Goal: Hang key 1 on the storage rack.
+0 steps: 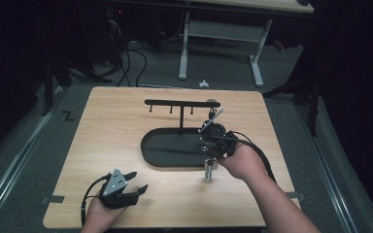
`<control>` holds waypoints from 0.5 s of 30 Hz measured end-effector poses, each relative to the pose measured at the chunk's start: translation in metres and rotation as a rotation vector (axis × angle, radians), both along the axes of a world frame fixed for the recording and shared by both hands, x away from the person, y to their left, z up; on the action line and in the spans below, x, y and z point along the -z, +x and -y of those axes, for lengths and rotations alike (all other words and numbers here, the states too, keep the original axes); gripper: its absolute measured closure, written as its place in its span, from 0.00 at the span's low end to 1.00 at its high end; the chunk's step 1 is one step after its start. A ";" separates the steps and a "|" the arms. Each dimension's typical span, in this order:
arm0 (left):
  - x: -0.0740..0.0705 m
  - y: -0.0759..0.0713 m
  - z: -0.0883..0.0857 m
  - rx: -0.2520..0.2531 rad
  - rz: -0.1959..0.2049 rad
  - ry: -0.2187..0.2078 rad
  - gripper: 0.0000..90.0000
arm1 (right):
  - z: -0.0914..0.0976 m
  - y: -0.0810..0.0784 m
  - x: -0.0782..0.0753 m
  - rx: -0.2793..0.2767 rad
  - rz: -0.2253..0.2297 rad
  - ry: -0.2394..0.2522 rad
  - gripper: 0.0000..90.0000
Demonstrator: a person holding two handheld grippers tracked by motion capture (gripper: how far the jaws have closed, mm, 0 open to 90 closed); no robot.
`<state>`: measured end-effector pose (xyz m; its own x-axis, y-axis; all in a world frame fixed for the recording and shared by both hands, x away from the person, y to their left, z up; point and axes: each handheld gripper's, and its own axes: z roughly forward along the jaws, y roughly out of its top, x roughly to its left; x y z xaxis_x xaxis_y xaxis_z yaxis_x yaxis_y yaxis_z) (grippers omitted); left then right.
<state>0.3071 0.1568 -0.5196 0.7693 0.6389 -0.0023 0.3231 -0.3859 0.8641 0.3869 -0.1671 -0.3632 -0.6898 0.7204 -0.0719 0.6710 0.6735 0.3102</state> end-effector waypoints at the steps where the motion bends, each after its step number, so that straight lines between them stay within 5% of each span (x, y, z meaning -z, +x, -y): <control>1: 0.000 0.000 0.000 0.000 0.000 -0.001 0.41 | 0.000 0.001 -0.001 -0.002 0.001 -0.003 0.96; 15: 0.000 -0.001 -0.003 -0.001 -0.004 -0.009 0.41 | -0.011 0.024 -0.011 0.006 0.033 0.028 0.96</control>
<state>0.3062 0.1595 -0.5196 0.7688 0.6394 -0.0111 0.3271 -0.3781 0.8660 0.4112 -0.1565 -0.3520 -0.6828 0.7268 -0.0743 0.6643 0.6599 0.3511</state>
